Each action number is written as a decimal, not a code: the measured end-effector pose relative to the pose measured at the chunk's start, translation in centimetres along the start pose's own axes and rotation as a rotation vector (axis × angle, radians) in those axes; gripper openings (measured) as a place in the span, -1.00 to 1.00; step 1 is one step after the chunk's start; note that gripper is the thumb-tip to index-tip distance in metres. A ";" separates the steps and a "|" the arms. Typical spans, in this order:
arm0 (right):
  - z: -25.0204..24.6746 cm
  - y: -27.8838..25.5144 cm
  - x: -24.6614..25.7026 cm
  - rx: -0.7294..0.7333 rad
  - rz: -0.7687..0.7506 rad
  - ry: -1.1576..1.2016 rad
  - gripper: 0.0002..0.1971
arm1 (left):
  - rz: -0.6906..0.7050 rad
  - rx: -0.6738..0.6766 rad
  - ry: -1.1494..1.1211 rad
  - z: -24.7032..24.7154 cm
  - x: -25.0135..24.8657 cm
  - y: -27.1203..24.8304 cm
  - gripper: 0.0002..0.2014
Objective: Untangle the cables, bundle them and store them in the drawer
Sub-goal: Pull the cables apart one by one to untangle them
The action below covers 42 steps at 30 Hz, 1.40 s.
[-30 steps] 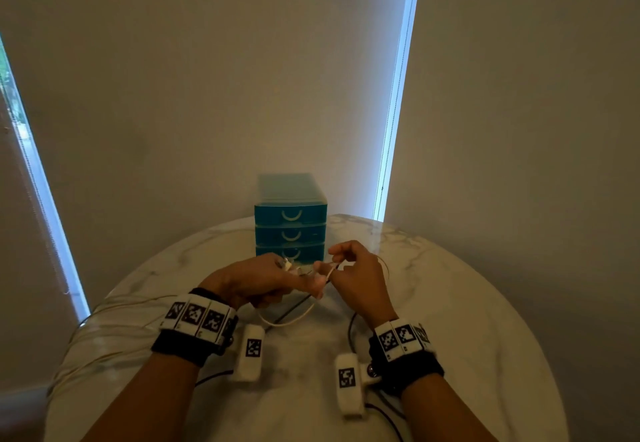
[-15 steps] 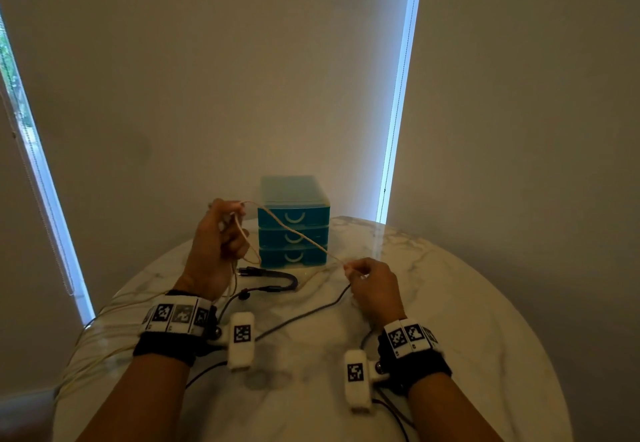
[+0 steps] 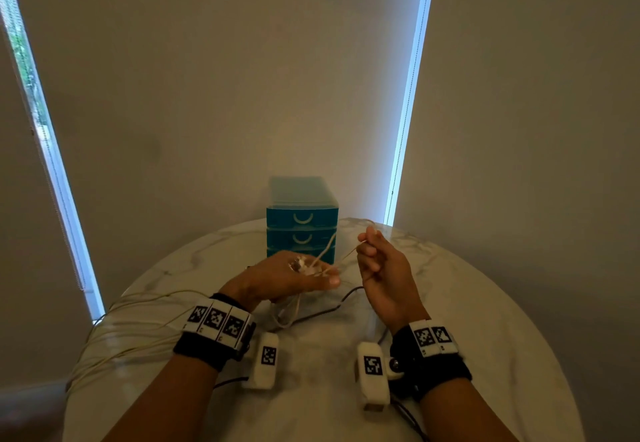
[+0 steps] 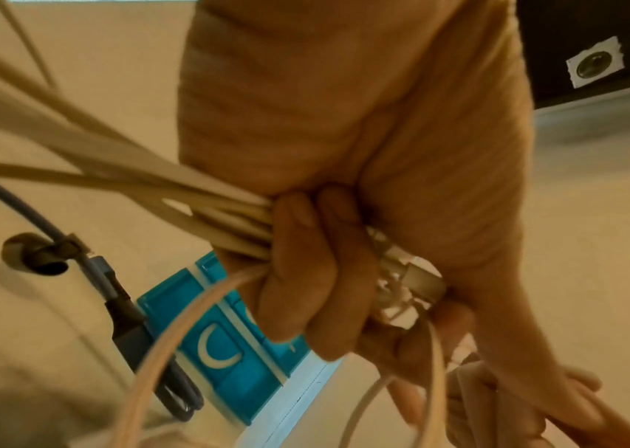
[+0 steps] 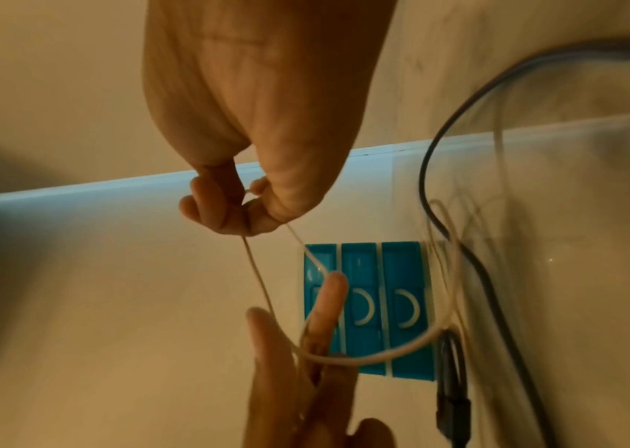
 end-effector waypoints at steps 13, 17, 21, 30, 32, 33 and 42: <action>-2.8 -0.3 -6.1 -0.030 0.292 -0.802 -0.85 | 0.227 -0.356 -0.852 -7.6 0.8 -0.5 -0.69; -2.5 -0.1 -5.1 0.030 0.185 -1.082 -0.64 | 0.369 -0.371 -1.077 -9.0 0.4 -0.9 -0.68; -3.7 0.0 -4.2 -0.043 0.104 -1.154 -0.80 | 0.502 -0.401 -1.277 -11.6 0.5 -2.3 -0.70; -1.6 -0.3 0.1 -0.108 -0.119 -1.170 -0.79 | 0.466 -0.443 -1.207 -11.5 0.7 -2.1 -0.66; 0.0 -1.6 -4.6 0.173 0.247 -1.219 -0.74 | 0.477 -0.421 -1.195 -11.2 0.3 -2.1 -0.64; 0.6 -2.6 -6.7 0.315 0.378 -1.267 -0.74 | 0.481 -0.411 -1.192 -11.1 0.2 -2.1 -0.64; 1.5 -4.5 -9.3 0.599 0.540 -1.285 -0.66 | 0.518 -0.457 -1.234 -12.2 0.8 -2.3 -0.68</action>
Point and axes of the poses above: each hand's wrist, its own y-axis towards the middle knuckle, its own z-axis out of the palm, x = y × z, the point moved 10 cm from there along y, towards the middle knuckle, and after that the axes turned 2 degrees about x, right-handed, at the moved point
